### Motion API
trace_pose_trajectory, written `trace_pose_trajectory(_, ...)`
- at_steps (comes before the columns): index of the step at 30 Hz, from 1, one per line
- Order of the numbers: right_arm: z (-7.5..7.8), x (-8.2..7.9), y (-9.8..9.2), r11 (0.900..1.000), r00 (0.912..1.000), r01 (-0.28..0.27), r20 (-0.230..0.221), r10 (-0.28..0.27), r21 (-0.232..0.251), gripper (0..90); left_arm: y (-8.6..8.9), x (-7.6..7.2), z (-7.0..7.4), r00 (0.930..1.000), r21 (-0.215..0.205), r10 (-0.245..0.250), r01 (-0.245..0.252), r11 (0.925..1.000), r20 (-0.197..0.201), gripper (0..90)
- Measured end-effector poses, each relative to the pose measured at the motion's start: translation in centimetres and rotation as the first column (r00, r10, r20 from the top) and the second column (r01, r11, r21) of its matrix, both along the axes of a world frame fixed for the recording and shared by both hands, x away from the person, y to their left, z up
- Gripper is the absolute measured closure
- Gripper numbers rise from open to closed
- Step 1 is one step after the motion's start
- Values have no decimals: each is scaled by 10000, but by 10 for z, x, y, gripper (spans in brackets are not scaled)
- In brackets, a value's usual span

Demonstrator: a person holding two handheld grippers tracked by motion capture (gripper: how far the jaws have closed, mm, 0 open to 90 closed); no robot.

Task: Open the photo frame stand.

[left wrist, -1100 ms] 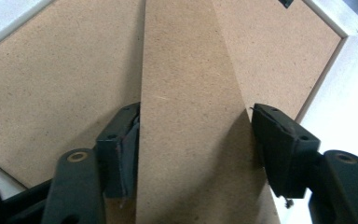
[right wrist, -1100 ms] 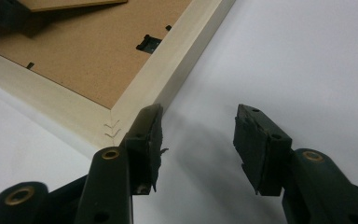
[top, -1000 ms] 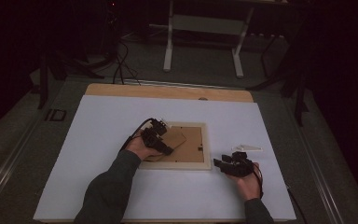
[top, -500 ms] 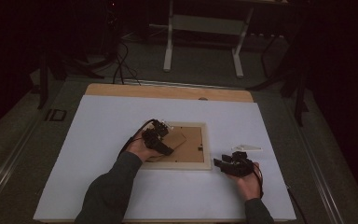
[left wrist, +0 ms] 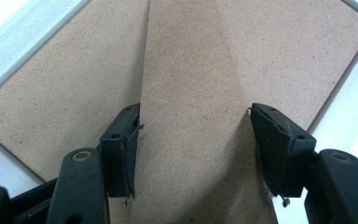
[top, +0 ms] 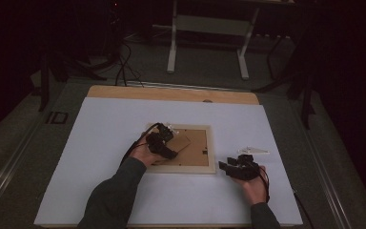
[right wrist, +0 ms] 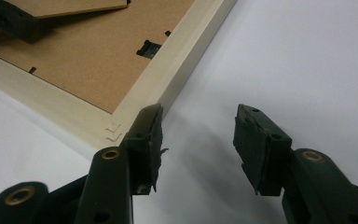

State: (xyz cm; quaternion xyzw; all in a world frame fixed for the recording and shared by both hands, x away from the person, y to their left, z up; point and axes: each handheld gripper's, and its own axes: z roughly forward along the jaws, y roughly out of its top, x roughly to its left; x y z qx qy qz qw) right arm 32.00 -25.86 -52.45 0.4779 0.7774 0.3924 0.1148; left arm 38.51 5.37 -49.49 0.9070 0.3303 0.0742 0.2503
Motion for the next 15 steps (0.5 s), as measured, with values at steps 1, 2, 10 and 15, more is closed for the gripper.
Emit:
trace_pose_trajectory(1, 0, 0, 1, 10000, 10000, -33, 23, 33, 13, 514, 0, -1, 0, 10000, 2, 11, -11, 10000, 42, 388)
trace_pose_trajectory(2, 1, 0, 1, 10000, 10000, -48, 35, 48, 16, 514, 0, -1, 1, 10000, 20, -13, 12, 10000, 97, 387)
trace_pose_trajectory(10, 3, -1, 2, 9999, 9999, -108, 34, 108, 32, 512, -2, -5, 2, 9991, 115, -15, 11, 9999, 412, 387)
trace_pose_trajectory(15, 3, -1, 3, 9999, 9999, -139, 40, 139, 17, 511, -3, -9, 3, 9975, 194, -19, 5, 9998, 708, 387)
